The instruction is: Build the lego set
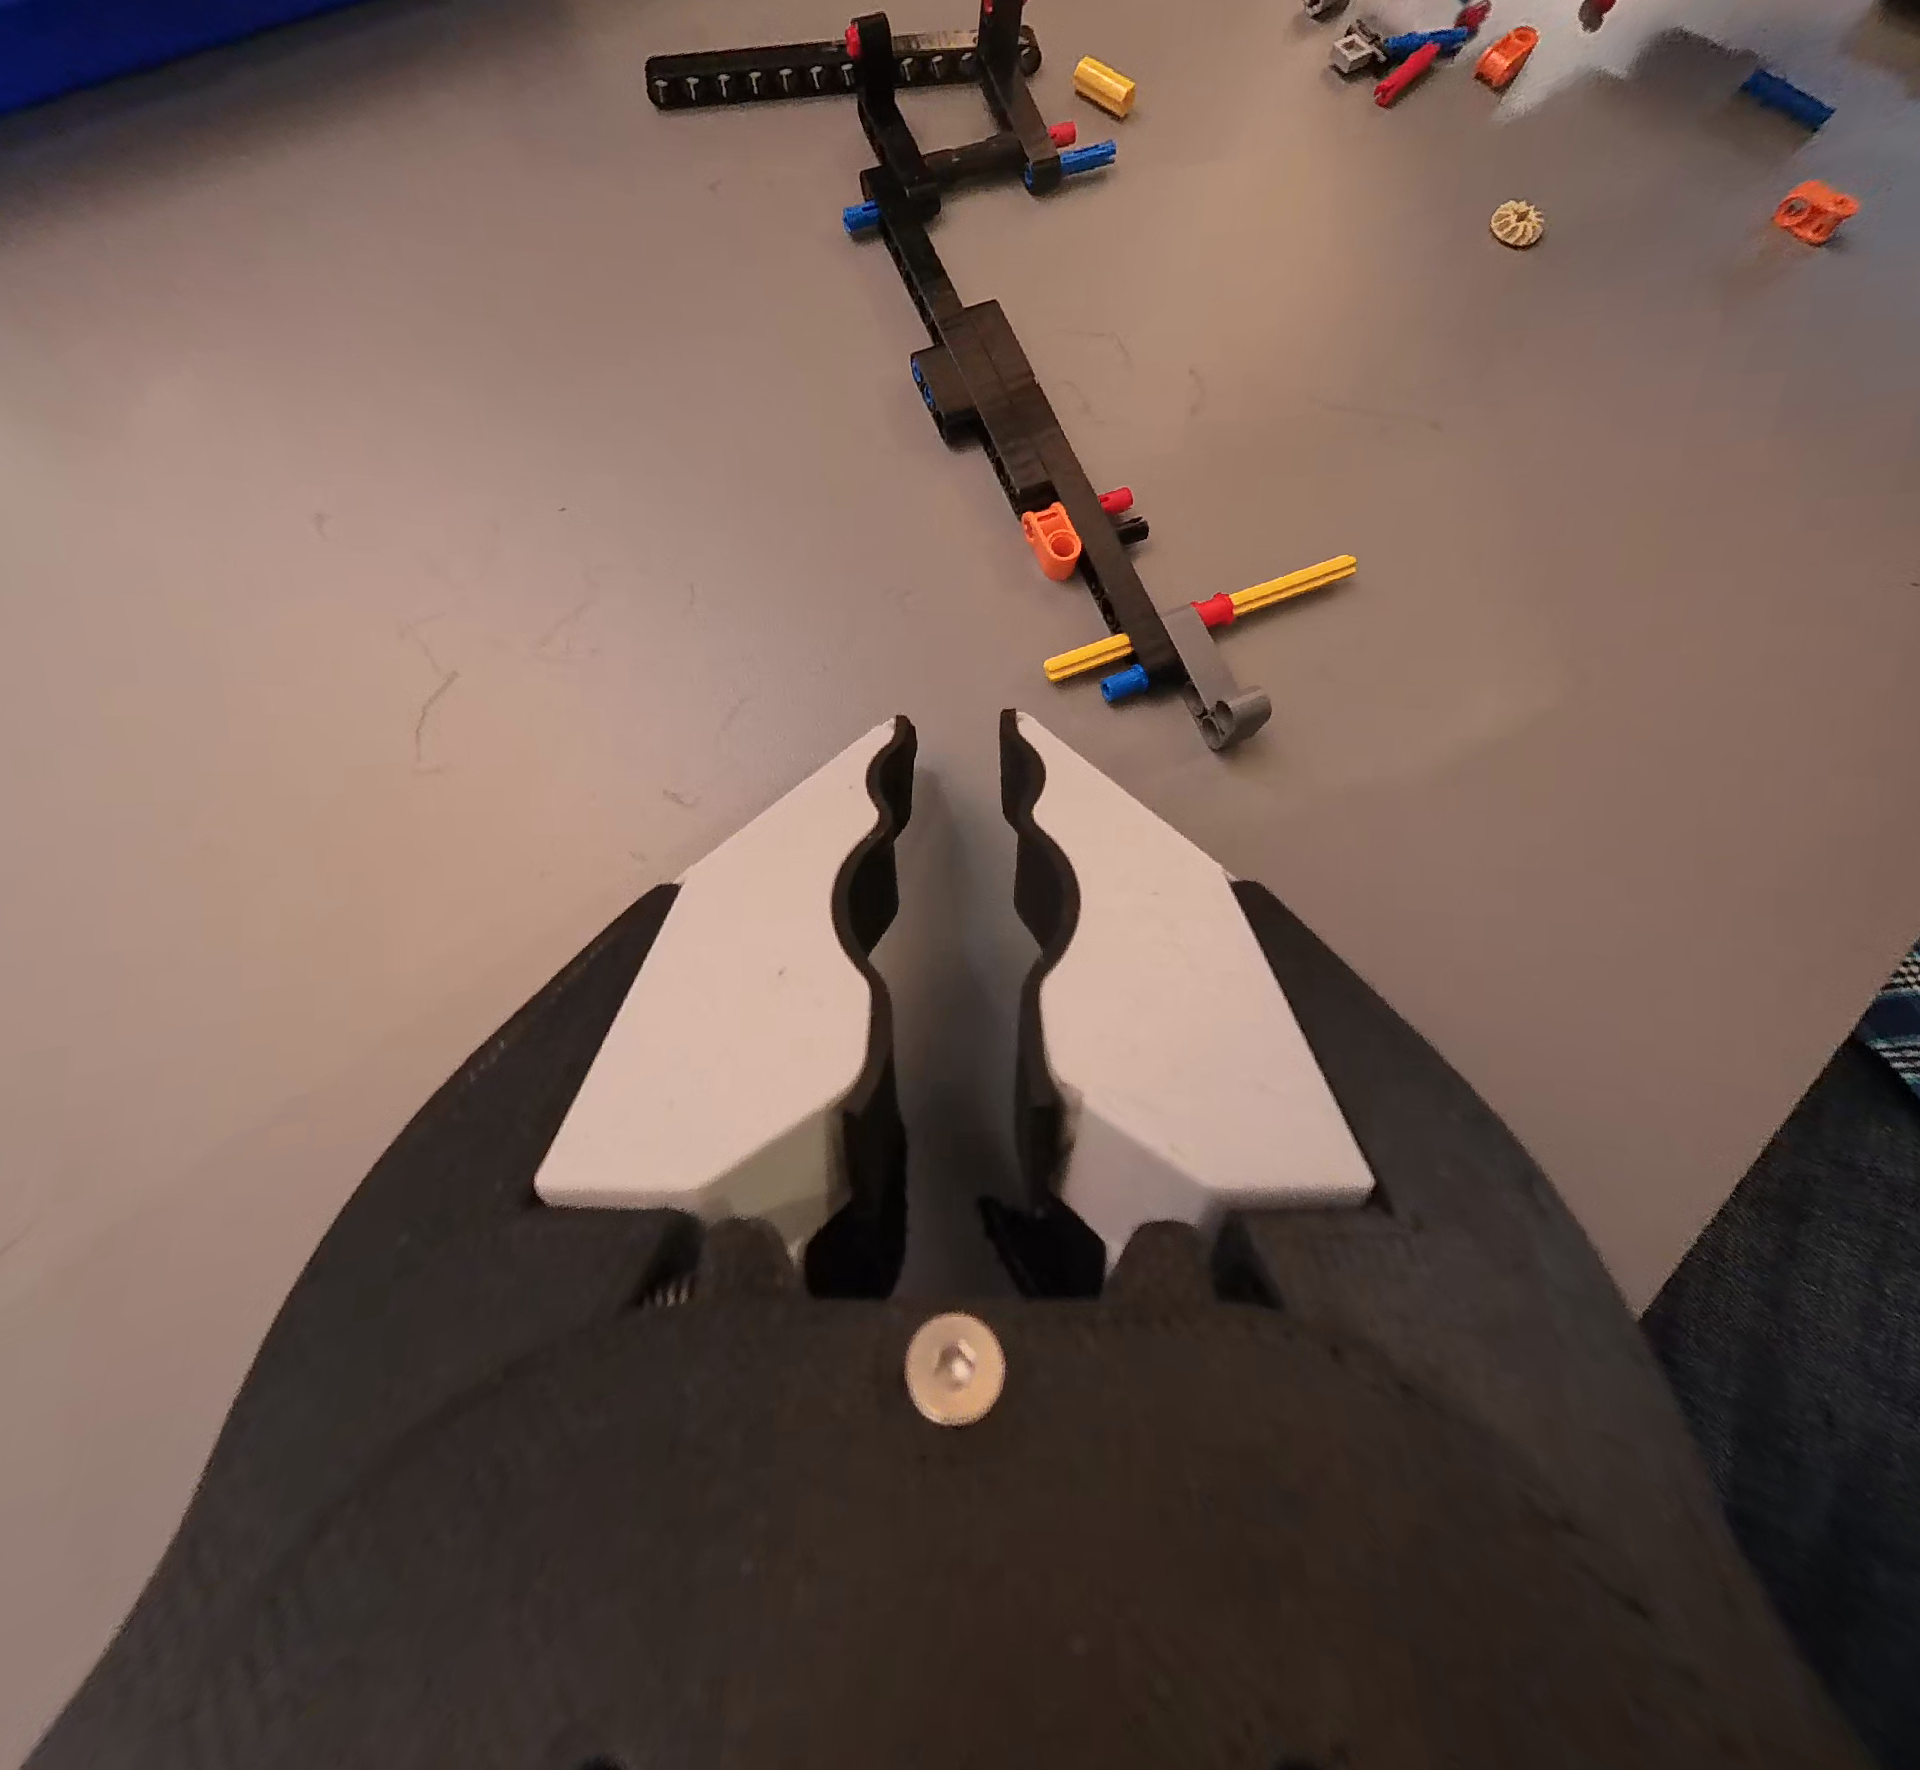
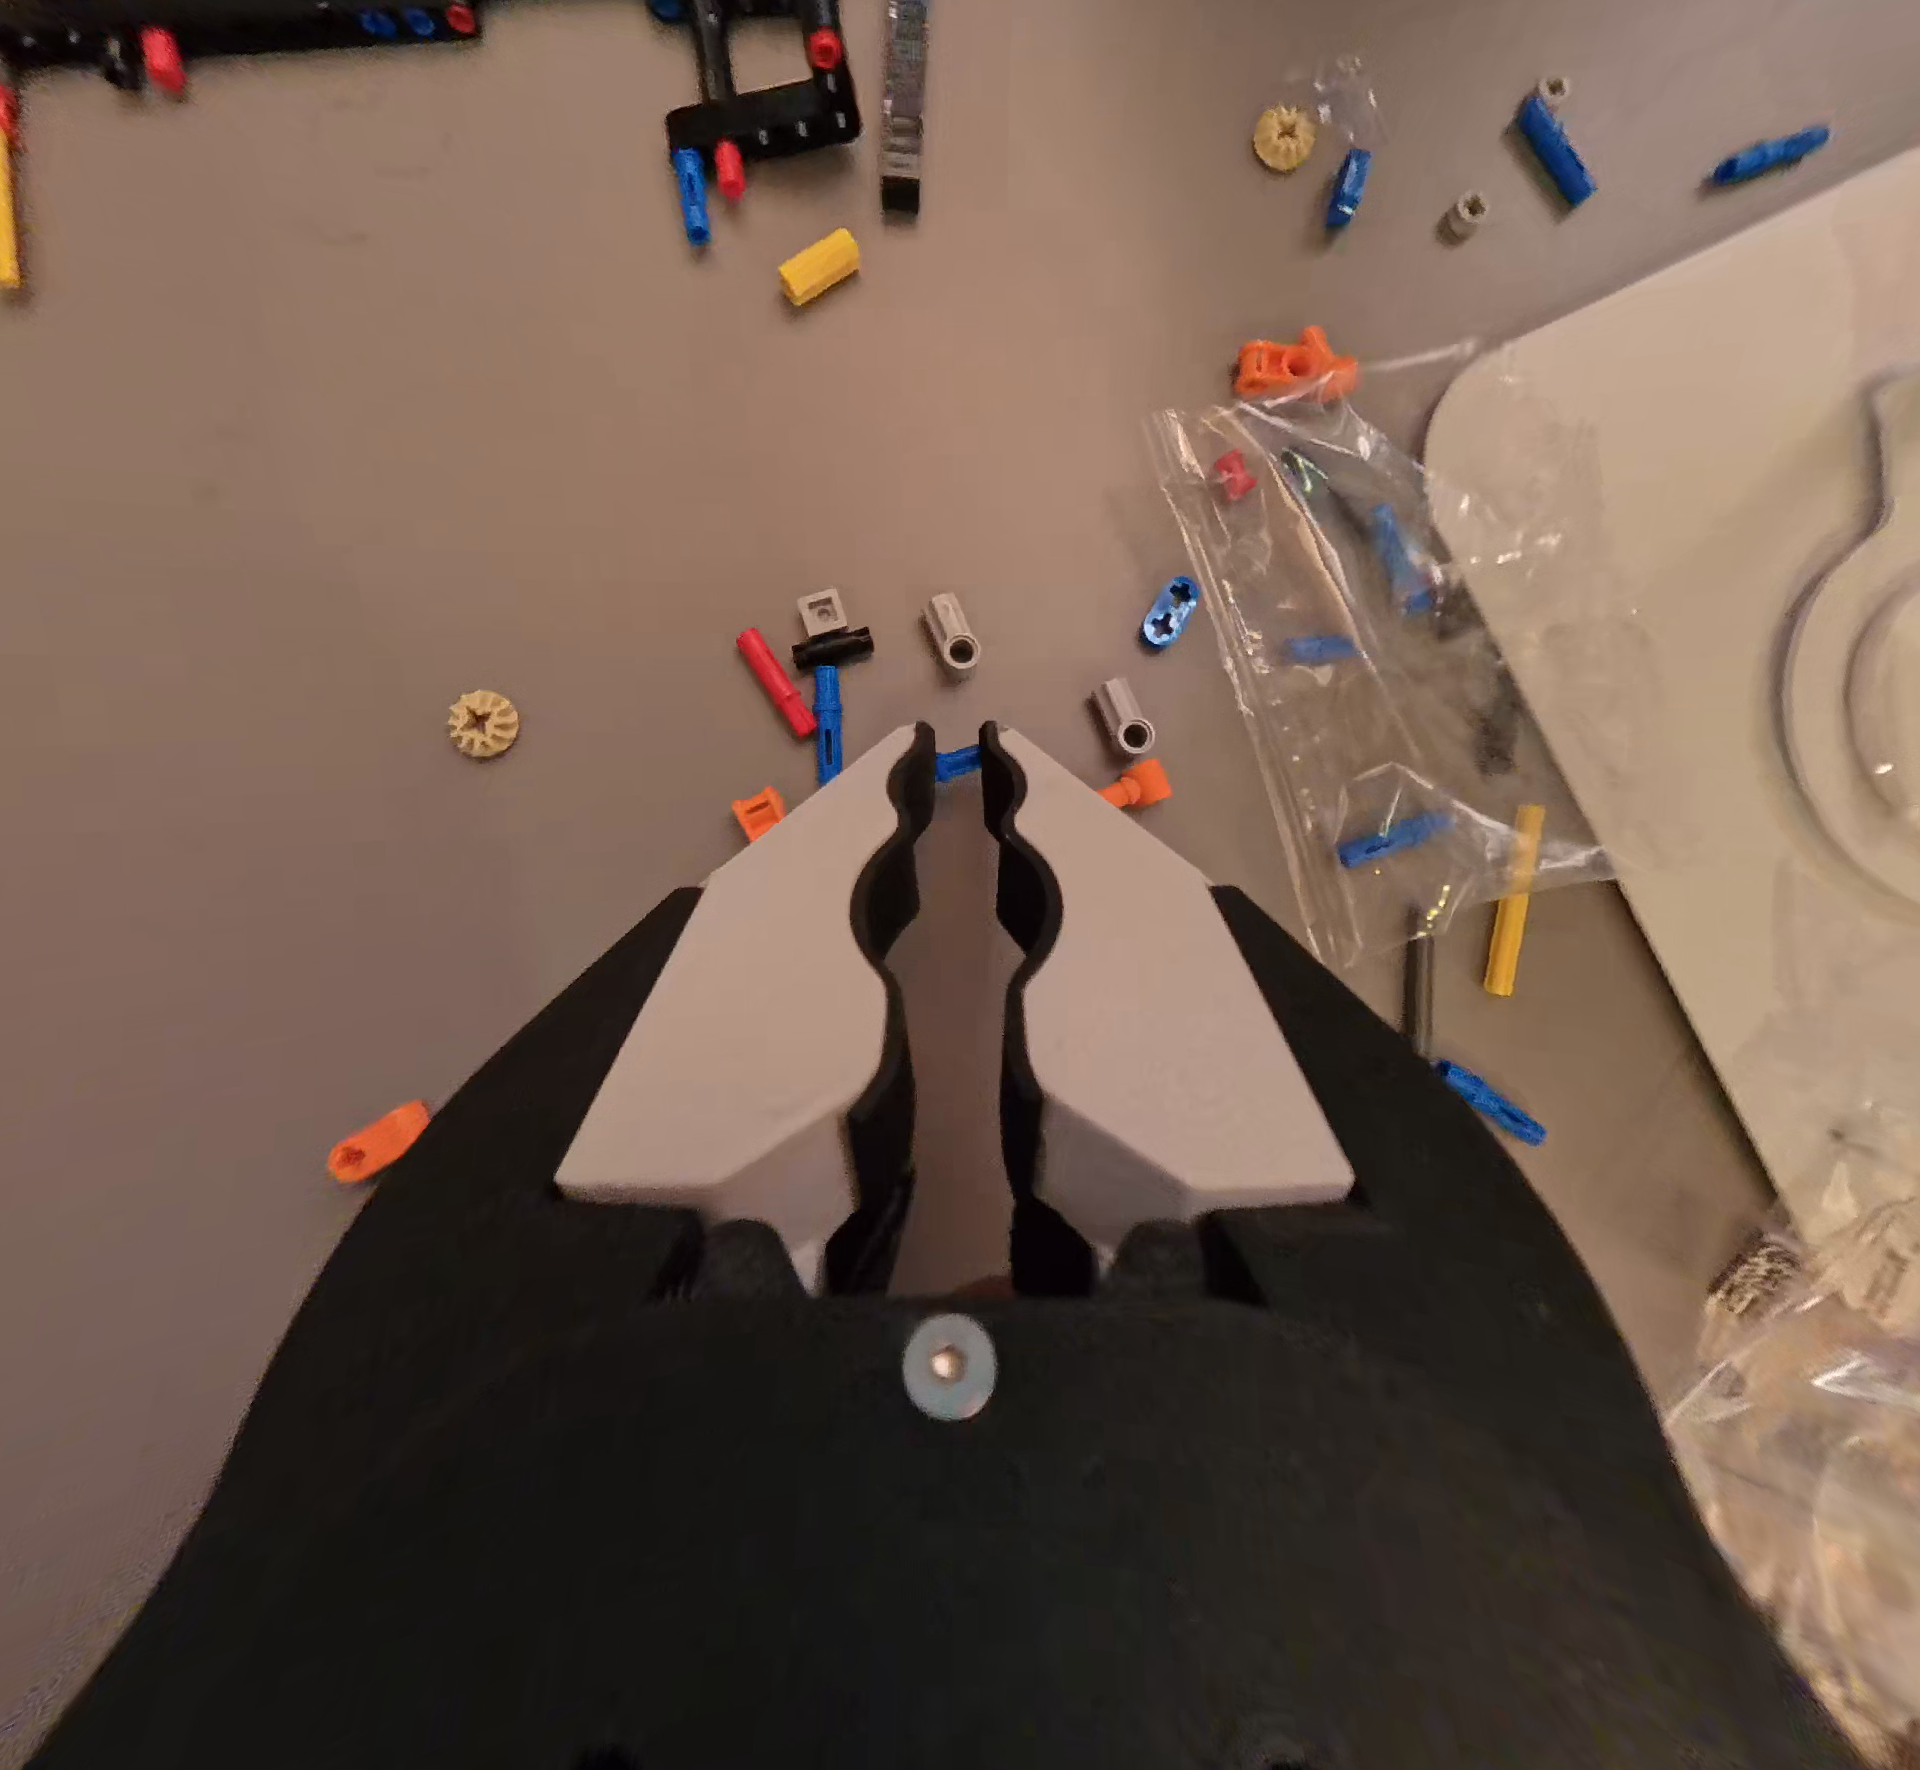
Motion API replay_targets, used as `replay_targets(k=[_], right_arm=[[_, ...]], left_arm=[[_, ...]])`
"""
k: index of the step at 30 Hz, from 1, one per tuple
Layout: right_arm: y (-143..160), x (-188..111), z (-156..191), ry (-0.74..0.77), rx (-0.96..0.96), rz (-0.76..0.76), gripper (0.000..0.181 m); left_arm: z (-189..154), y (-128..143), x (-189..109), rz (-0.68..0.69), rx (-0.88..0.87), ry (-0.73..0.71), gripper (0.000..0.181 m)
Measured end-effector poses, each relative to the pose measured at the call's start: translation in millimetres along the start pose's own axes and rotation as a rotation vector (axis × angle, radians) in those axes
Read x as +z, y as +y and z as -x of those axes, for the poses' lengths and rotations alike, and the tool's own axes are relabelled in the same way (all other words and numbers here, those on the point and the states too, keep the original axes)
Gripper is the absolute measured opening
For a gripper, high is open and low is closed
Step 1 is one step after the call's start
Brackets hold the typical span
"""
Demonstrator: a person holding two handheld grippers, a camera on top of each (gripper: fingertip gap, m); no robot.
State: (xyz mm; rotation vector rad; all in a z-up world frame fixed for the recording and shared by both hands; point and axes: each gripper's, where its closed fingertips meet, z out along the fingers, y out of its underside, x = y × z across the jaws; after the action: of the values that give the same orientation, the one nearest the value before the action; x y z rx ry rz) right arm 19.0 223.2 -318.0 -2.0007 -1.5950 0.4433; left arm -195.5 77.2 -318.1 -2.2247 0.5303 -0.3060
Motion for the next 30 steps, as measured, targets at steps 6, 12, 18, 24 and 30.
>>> replay_targets(k=[6, 12, 18, 24, 30], right_arm=[[-0.8, -5.4, 6.1, 0.013, -0.108, -0.042, 0.006], [6.7, -1.5, 3.4, 0.005, -0.134, -0.011, 0.007], [13.8, -9.4, -9.0, 0.076, -0.12, 0.054, 0.027], [25.6, -20.8, -9.8, 0.103, -0.009, 0.066, 0.023], [39.4, -20.1, -42.6, 0.121, 0.124, 0.058, 0.022]], left_arm=[[0.1, 2.2, 1.9, 0.019, 0.007, -0.007, 0.014], [0.2, 3.3, 2.9, 0.029, 0.005, -0.006, 0.014], [0.1, 3.6, 3.0, 0.031, 0.005, -0.004, 0.014], [-0.5, 3.0, 2.8, 0.027, -0.001, 0.006, 0.014], [-0.9, 2.6, 2.5, 0.023, -0.008, 0.017, 0.014]])
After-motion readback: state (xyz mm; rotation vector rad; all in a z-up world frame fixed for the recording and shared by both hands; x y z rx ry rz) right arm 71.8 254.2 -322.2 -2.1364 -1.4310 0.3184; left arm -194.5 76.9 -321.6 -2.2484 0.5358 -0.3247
